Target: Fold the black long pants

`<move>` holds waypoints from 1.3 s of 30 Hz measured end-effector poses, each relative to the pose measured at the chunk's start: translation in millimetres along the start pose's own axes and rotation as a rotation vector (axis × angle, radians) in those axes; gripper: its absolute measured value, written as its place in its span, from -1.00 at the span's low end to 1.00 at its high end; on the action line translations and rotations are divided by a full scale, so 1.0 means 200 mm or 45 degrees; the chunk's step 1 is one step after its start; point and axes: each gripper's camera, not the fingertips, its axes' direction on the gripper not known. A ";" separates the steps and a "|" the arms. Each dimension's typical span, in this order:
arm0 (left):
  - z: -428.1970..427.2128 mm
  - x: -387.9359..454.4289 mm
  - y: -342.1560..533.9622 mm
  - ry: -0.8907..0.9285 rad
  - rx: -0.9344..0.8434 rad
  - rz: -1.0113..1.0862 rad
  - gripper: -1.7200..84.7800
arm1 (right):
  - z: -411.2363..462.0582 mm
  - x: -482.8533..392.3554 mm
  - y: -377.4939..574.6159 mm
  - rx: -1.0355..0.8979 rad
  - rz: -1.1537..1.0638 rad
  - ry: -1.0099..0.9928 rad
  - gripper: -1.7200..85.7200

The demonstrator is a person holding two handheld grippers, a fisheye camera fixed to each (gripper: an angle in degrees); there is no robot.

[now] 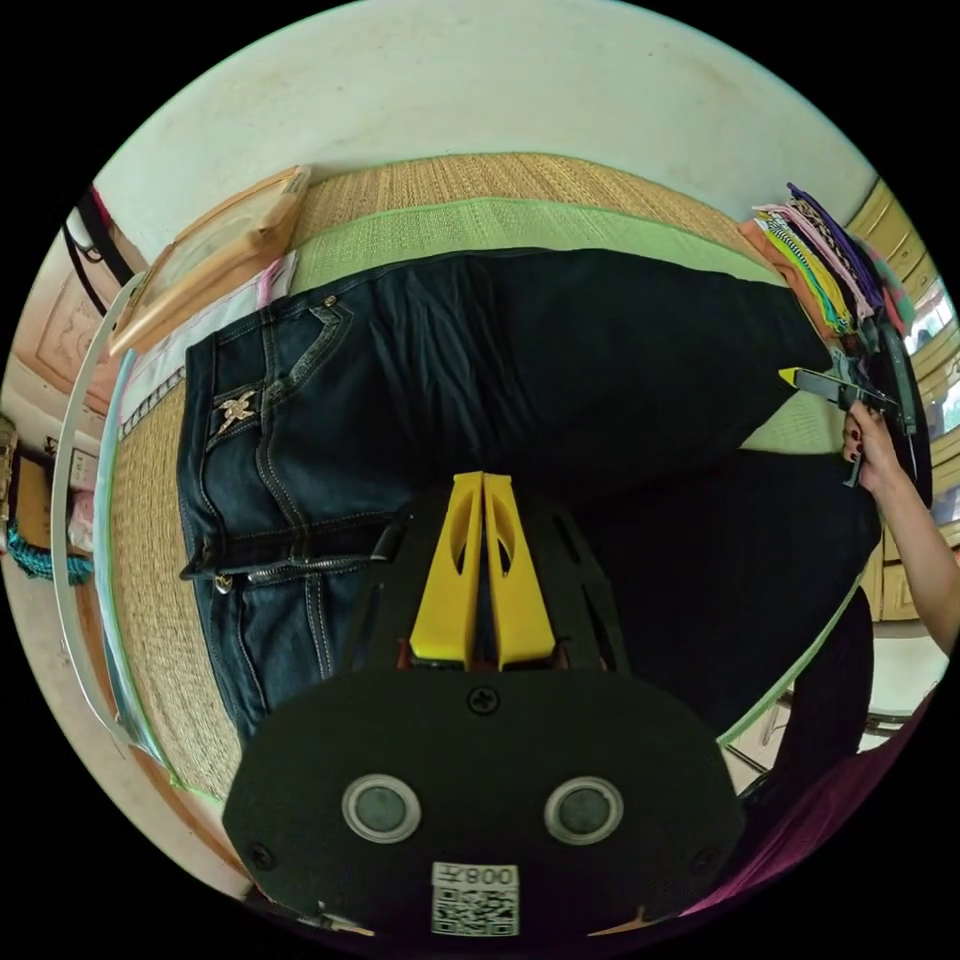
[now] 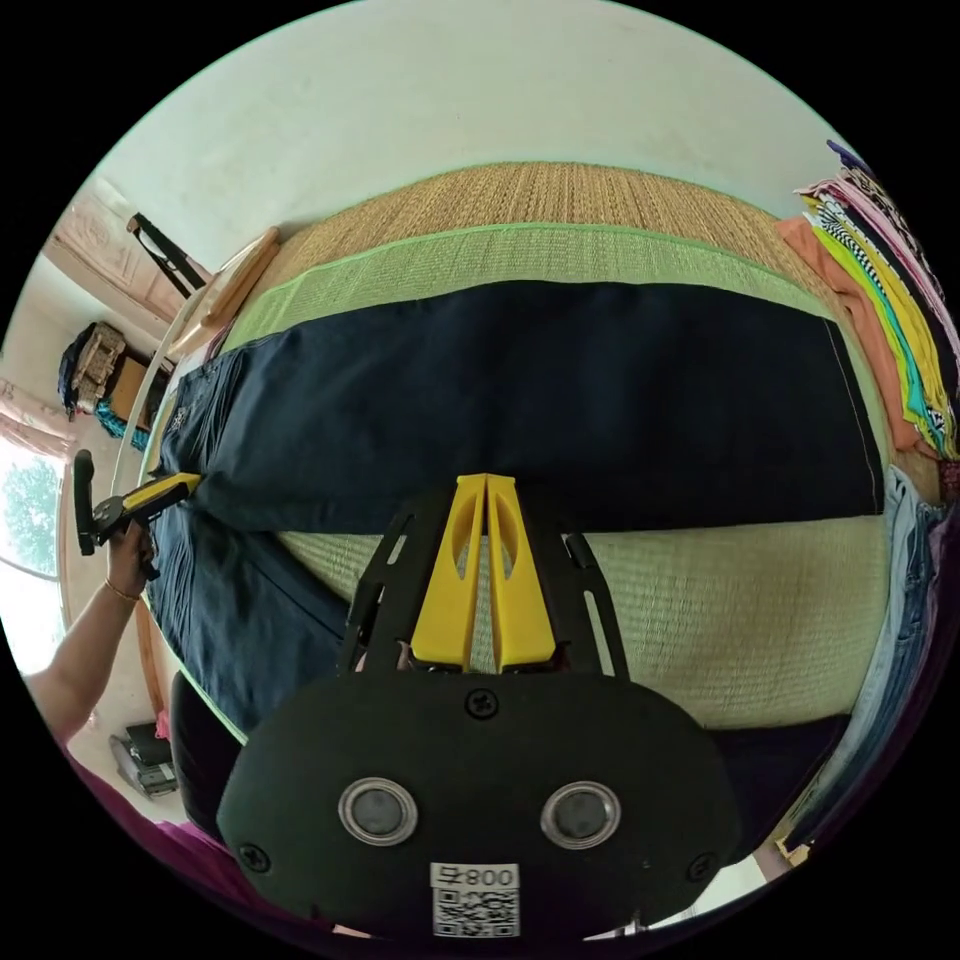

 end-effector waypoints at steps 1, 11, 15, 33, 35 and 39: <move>0.00 0.01 0.01 -0.004 -0.008 -0.007 -0.96 | -0.01 0.00 0.04 -0.006 -0.015 -0.027 -0.96; 0.02 0.36 -0.06 0.033 0.045 -0.133 -0.94 | -0.14 0.17 0.25 0.057 -0.006 -0.203 -0.95; 0.02 0.73 -0.26 0.311 0.153 0.007 -0.88 | -0.40 0.49 0.35 0.228 0.124 -0.090 -0.94; 0.62 3.13 -1.76 0.574 0.048 0.688 -0.74 | -0.76 1.80 0.37 0.139 0.336 0.330 -0.78; 0.66 3.34 -1.89 0.550 0.048 0.706 -0.73 | -0.78 1.85 0.38 0.169 0.333 0.301 -0.79; 0.80 3.78 -2.12 0.499 -0.043 0.761 -0.74 | -0.84 1.93 0.44 0.196 0.308 0.250 -0.80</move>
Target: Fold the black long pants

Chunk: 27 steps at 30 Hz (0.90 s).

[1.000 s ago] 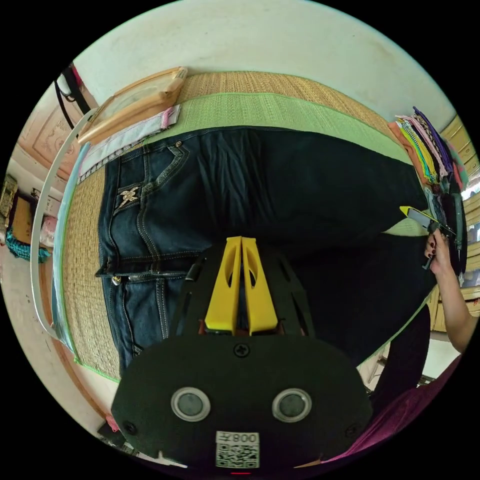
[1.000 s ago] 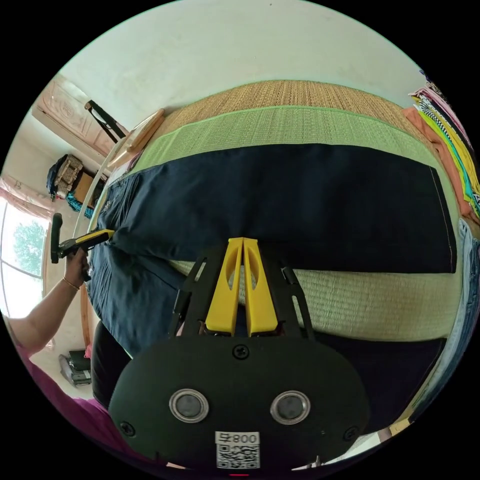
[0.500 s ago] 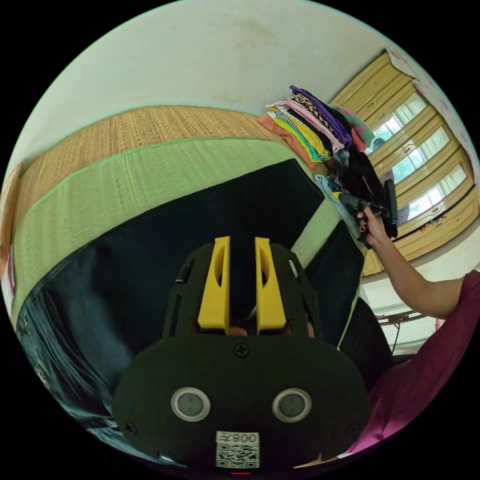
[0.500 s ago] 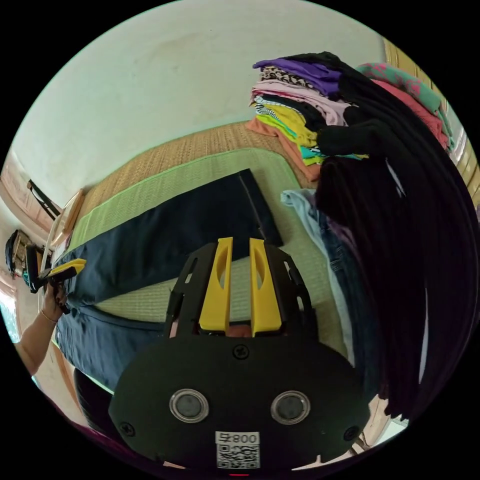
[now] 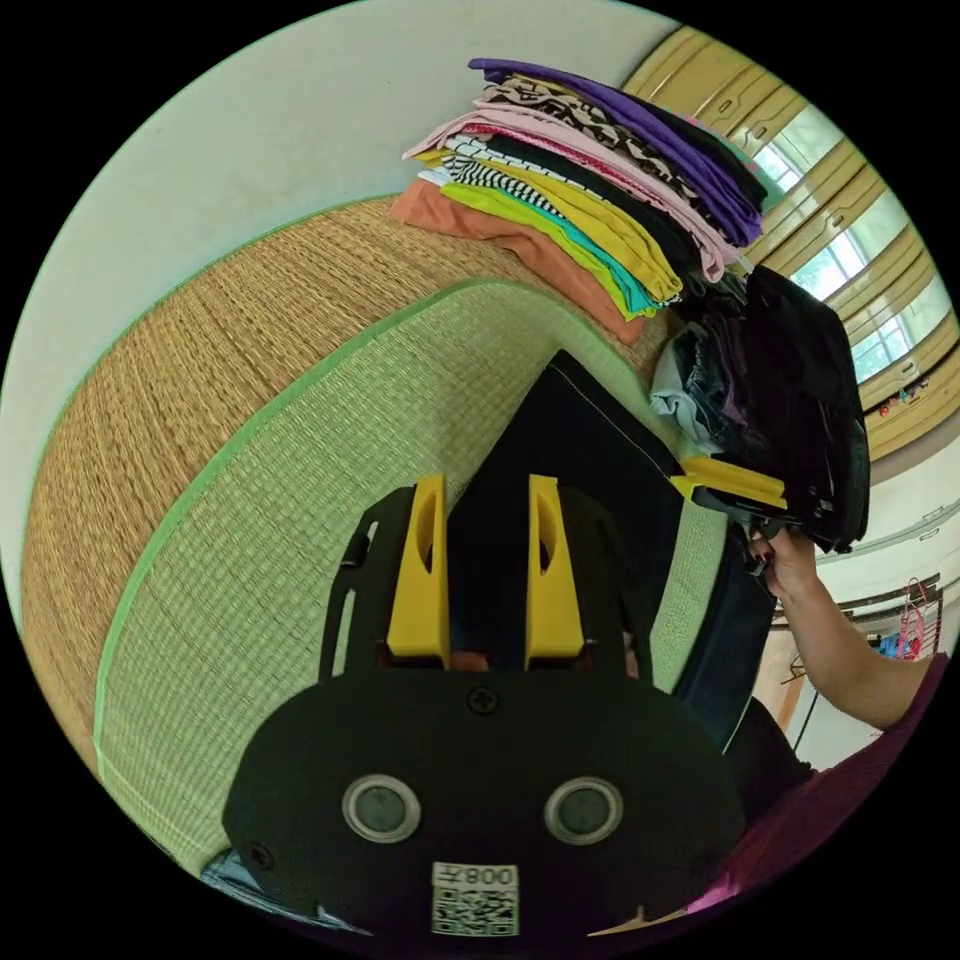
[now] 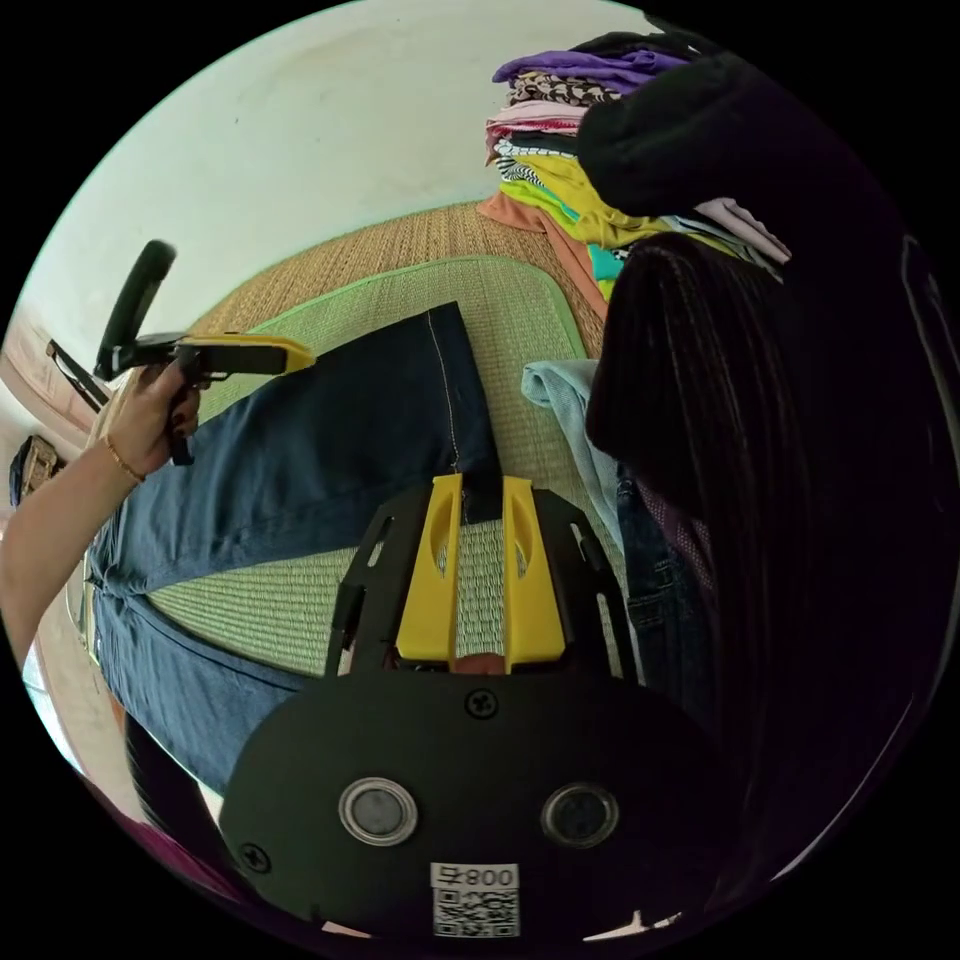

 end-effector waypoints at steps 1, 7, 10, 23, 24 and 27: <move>0.04 0.03 -0.04 -0.013 -0.024 0.001 -0.76 | -0.01 0.01 0.00 0.000 -0.023 0.009 -0.81; 0.12 0.33 -0.19 -0.086 -0.002 0.090 -0.93 | -0.14 0.12 0.03 0.003 -0.034 -0.061 -0.93; 0.02 0.48 -0.21 -0.003 0.085 0.123 -0.94 | -0.36 0.16 0.09 0.100 -0.074 -0.098 -0.95; 0.09 0.88 -0.32 0.070 0.052 0.049 -0.84 | -0.82 0.41 0.25 0.169 0.024 -0.032 -0.95; 0.11 0.95 -0.28 0.130 0.054 0.080 -0.82 | -0.85 0.43 0.30 0.168 0.016 -0.047 -0.94; 0.20 1.15 -0.16 0.287 -0.023 0.184 -0.78 | -0.85 0.43 0.45 0.052 0.019 -0.003 -0.88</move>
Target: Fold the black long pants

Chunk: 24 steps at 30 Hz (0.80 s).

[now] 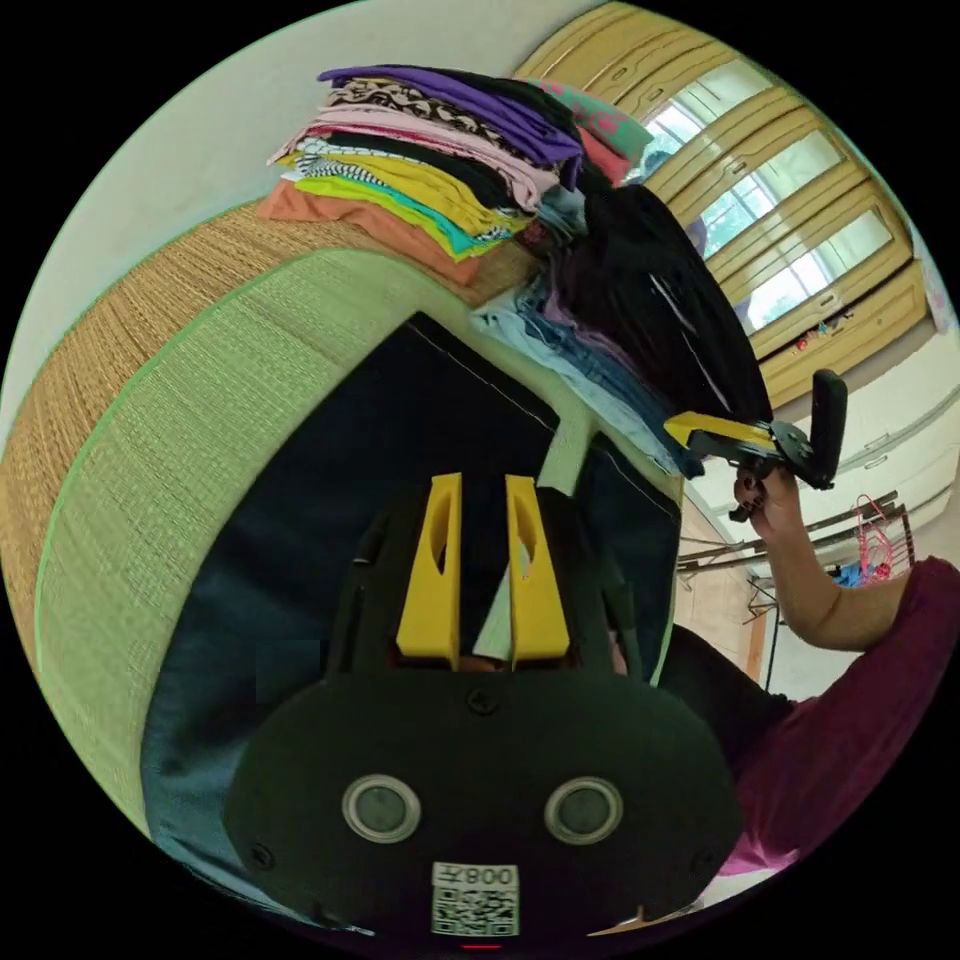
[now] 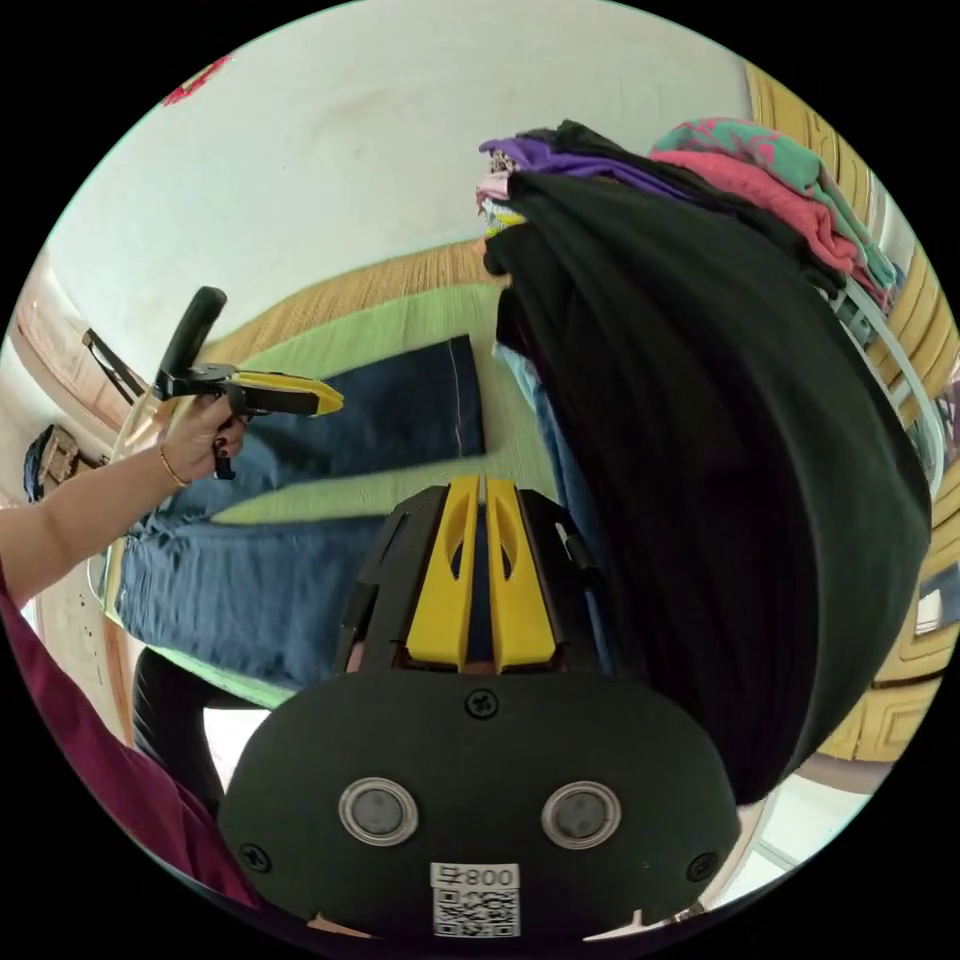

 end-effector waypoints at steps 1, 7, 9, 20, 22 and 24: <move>0.04 0.04 0.02 0.020 -0.031 0.017 -0.77 | 0.01 0.00 0.08 -0.055 0.007 0.059 -0.84; 0.26 0.36 0.19 -0.063 -0.177 0.185 -0.78 | 0.11 0.07 0.38 -0.308 0.119 0.229 -0.80; 0.27 0.40 0.20 -0.107 -0.189 0.149 -0.84 | 0.12 0.09 0.41 -0.272 0.144 0.202 -0.81; -0.10 0.42 0.34 -0.116 0.007 0.012 -0.95 | -0.24 0.10 0.23 -0.060 0.085 0.042 -0.92; -0.07 0.37 0.36 -0.088 -0.035 -0.031 -0.95 | -0.12 0.13 0.19 -0.149 0.119 0.035 -0.93; 0.02 0.28 0.39 -0.191 -0.140 -0.130 -0.95 | -0.01 0.17 0.18 -0.204 0.169 0.022 -0.95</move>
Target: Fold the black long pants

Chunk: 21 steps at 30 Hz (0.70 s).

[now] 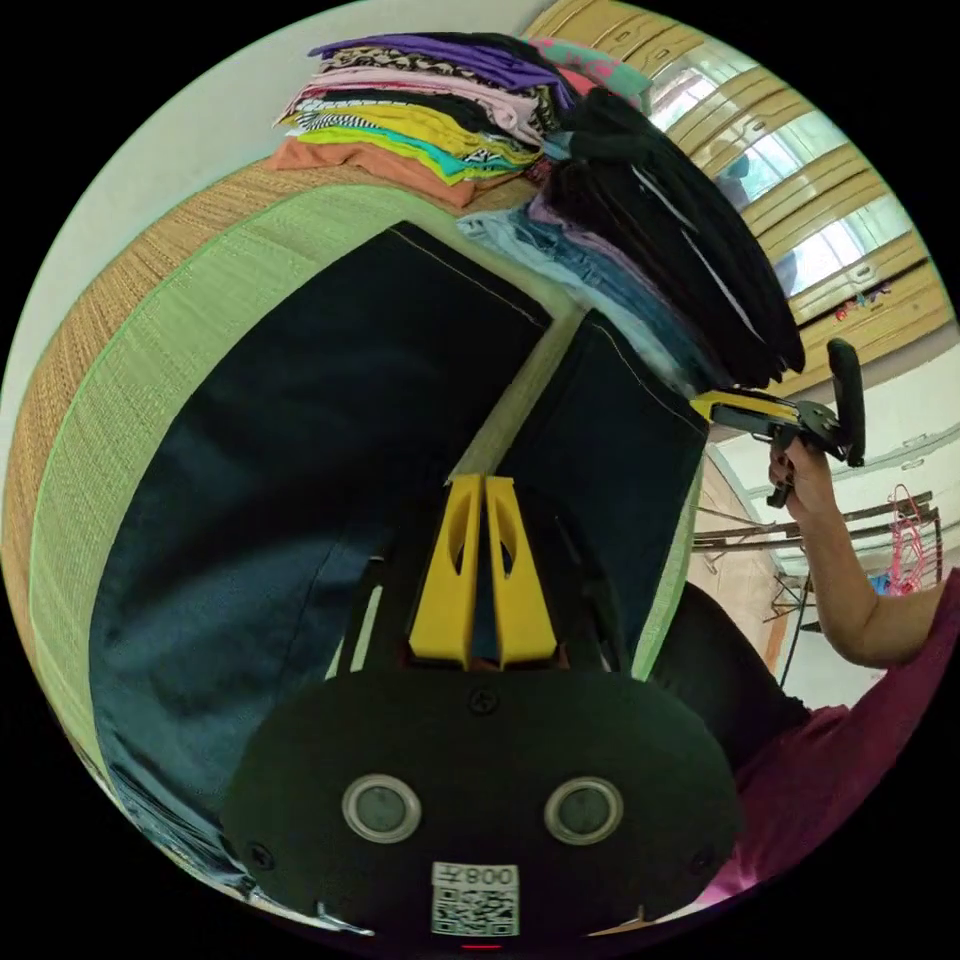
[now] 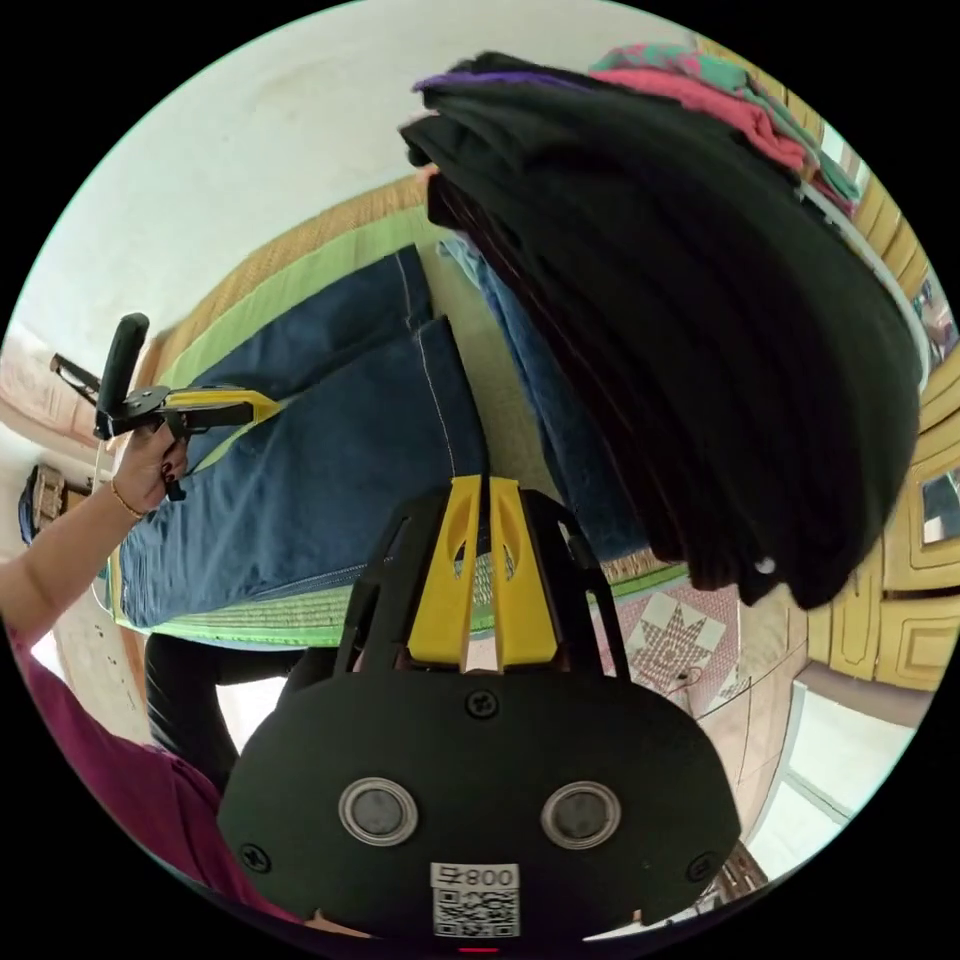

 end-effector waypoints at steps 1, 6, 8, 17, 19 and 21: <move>0.01 -0.02 0.01 -0.012 -0.024 -0.019 -0.95 | 0.05 0.02 -0.01 -0.045 0.046 0.003 -0.95; -0.17 -0.10 0.28 0.052 0.067 -0.027 -0.92 | -0.05 -0.11 0.01 0.046 0.045 0.076 -0.96; -0.24 -0.14 0.42 0.066 0.083 -0.053 -0.92 | -0.07 -0.20 0.00 0.080 0.003 0.110 -0.96; -0.48 -0.47 1.11 -0.043 0.111 -0.300 -0.93 | 0.13 -0.74 -0.40 0.150 -0.265 0.016 -0.96; -0.54 -0.57 1.22 -0.079 0.135 -0.361 -0.94 | 0.21 -0.85 -0.58 0.152 -0.294 0.012 -0.96; -0.60 -0.69 1.37 -0.082 0.163 -0.445 -0.95 | 0.31 -0.92 -0.70 0.106 -0.301 0.070 -0.96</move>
